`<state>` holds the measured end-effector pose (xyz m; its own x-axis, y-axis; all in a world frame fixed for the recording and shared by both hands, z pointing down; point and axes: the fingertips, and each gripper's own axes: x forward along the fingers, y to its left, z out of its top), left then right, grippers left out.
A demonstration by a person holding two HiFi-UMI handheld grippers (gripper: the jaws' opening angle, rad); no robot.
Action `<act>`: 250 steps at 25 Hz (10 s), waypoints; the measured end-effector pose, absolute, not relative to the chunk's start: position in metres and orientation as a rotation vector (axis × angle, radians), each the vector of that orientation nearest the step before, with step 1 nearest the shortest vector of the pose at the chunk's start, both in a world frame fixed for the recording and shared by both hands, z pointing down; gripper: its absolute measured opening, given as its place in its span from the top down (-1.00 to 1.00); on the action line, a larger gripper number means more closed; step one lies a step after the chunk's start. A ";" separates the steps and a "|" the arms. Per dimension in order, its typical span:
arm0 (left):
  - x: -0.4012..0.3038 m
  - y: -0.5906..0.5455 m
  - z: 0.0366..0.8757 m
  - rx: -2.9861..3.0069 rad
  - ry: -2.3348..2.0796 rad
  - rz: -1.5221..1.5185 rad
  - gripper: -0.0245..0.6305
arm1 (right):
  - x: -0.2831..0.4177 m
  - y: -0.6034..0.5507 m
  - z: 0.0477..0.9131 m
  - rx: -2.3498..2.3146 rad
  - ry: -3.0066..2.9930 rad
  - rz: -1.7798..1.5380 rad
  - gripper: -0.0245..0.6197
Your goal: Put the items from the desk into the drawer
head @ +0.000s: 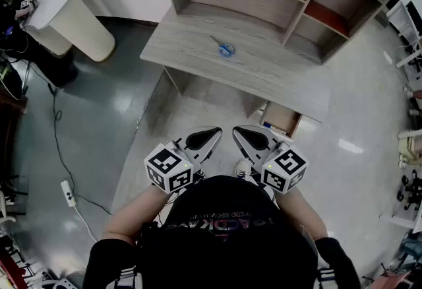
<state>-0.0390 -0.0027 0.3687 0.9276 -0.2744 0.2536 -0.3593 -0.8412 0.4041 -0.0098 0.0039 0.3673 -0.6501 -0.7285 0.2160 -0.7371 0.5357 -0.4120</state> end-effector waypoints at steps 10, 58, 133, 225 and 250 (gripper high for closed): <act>-0.036 -0.003 0.368 2.631 -0.454 0.258 0.92 | -0.004 0.002 0.367 1.327 -2.740 0.767 0.88; -0.115 -0.054 0.369 2.669 -0.436 0.215 0.92 | -0.051 -0.066 0.367 1.507 -2.593 0.673 0.87; -0.025 -0.166 0.446 2.371 -0.727 0.334 0.92 | 0.089 -0.310 0.647 0.991 -1.842 0.749 0.56; 0.053 0.017 0.368 2.702 -0.012 0.308 0.92 | 0.126 0.070 0.382 2.089 -2.274 0.752 0.65; 0.089 0.041 0.453 2.545 -0.049 0.532 0.92 | 0.174 0.088 0.500 1.953 -2.085 0.962 0.65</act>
